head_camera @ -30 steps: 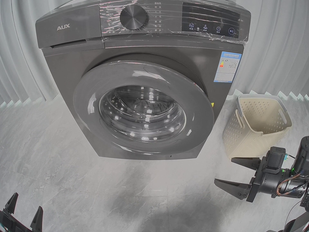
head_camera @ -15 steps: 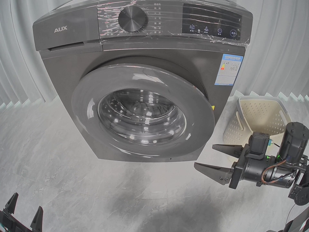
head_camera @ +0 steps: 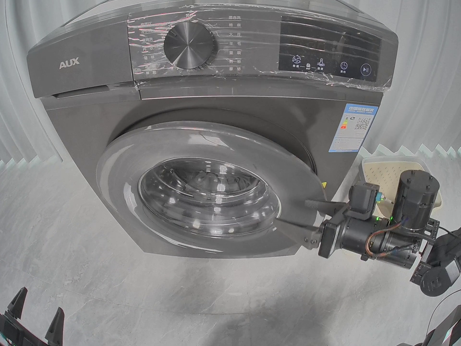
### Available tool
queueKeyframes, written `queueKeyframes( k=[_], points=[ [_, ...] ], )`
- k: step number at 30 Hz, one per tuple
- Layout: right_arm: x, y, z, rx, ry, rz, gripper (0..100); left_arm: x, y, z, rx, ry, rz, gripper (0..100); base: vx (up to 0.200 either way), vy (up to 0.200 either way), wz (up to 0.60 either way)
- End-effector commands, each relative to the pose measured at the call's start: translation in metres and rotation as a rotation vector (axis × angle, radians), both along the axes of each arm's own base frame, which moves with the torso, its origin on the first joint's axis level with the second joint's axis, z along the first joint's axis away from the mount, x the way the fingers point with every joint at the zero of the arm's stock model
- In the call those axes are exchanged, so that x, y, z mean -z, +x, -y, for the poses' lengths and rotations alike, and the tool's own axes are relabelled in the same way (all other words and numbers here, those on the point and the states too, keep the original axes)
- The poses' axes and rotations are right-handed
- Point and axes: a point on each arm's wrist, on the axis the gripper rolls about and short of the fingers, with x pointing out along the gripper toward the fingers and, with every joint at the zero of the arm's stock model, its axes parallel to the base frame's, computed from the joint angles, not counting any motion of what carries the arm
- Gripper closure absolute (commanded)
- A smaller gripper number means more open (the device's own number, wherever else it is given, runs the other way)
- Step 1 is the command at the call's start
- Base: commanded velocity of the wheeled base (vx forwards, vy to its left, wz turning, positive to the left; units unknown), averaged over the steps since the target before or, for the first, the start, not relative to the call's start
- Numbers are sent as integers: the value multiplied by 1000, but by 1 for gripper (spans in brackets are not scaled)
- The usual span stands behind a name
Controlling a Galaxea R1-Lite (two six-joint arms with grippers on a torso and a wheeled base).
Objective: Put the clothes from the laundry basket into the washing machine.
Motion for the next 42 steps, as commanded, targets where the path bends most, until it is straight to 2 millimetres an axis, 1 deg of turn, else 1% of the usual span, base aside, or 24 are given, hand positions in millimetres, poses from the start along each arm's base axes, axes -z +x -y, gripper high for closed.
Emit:
queueKeyframes(
  k=[1,6,7,8,13,17,19,23,24,25,26,27,28,29,30,31,33,34,37,39,42],
  points=[
    [-9,16,-2,63,22,35,0,5,0,0,0,1,-1,0,0,0,0],
    [-27,29,1,175,78,85,0,5,0,0,-2,1,-1,0,0,0,0],
    [-27,29,1,175,78,85,0,5,0,0,-2,1,-1,0,0,0,0],
    [-34,34,3,213,102,99,0,5,0,0,0,1,-1,0,0,0,0],
    [-37,35,4,225,116,102,0,5,0,0,0,1,-1,0,0,0,0],
    [-34,30,3,215,108,94,0,5,0,0,0,1,-1,0,0,0,0],
    [-31,22,5,205,97,85,0,5,0,0,-2,-1,-2,0,0,0,0],
    [-34,-4,13,168,92,89,0,5,0,0,0,-1,-2,0,0,0,0],
    [-34,-4,13,168,92,89,0,5,0,0,0,-1,-2,0,0,0,0],
    [-34,-16,22,167,79,100,0,5,0,0,-2,-1,-2,0,0,0,0],
    [-34,-18,23,167,78,101,0,5,0,0,-2,-1,-2,0,0,0,0],
    [-34,-28,34,177,41,137,0,5,0,0,0,-1,-2,0,0,0,0],
    [-32,-34,41,187,12,158,0,5,0,0,0,-1,-2,0,0,0,0],
    [-30,-38,50,209,-15,179,0,5,0,0,0,-1,-2,0,0,0,0],
    [-30,-38,50,209,-15,179,0,5,0,0,0,-1,-2,0,0,0,0],
    [-26,-44,69,273,-65,202,0,5,0,0,0,-1,-2,0,0,0,0],
    [-23,-54,84,312,-81,218,0,5,0,0,0,-1,-2,0,0,0,0],
    [-23,-58,87,324,-82,221,0,5,0,0,0,-1,-2,0,0,0,0],
    [-21,-76,102,361,-74,243,0,5,0,0,0,1,-1,0,0,0,0],
    [-18,-83,110,390,-78,248,0,5,0,0,0,1,-1,0,0,0,0],
    [-14,-92,115,404,-78,252,0,5,0,0,0,-1,-2,0,0,0,0]
  ],
)
